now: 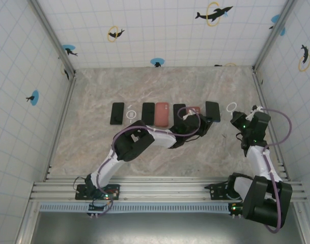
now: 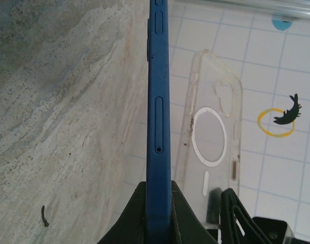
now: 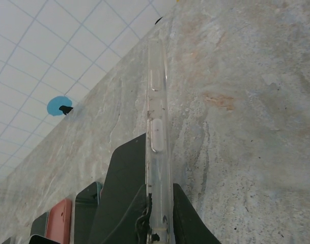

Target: Take the phone out of the phone case

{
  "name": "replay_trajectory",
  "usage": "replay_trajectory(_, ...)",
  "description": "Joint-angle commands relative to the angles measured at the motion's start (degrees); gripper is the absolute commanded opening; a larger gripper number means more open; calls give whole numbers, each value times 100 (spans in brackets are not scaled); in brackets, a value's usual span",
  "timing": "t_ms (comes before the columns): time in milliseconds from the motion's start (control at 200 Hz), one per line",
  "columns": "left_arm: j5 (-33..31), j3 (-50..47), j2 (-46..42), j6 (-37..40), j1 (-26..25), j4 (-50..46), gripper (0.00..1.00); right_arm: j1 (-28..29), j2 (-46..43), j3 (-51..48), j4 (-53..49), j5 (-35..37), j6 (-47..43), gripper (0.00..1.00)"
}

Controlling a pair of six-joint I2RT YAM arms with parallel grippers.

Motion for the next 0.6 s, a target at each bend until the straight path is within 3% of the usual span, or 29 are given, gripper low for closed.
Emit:
replay_trajectory(0,-303,449,306,-249,-41,-8,0,-83,-194,-123,-90,160,-23,0)
replay_trajectory(450,-195,1086,785,-339,-80,-621,3,-118,-52,-298,196,33,144,0)
replay_trajectory(596,-161,1113,879,-447,-93,-652,11,-119,0,-297,264,16,162,0)
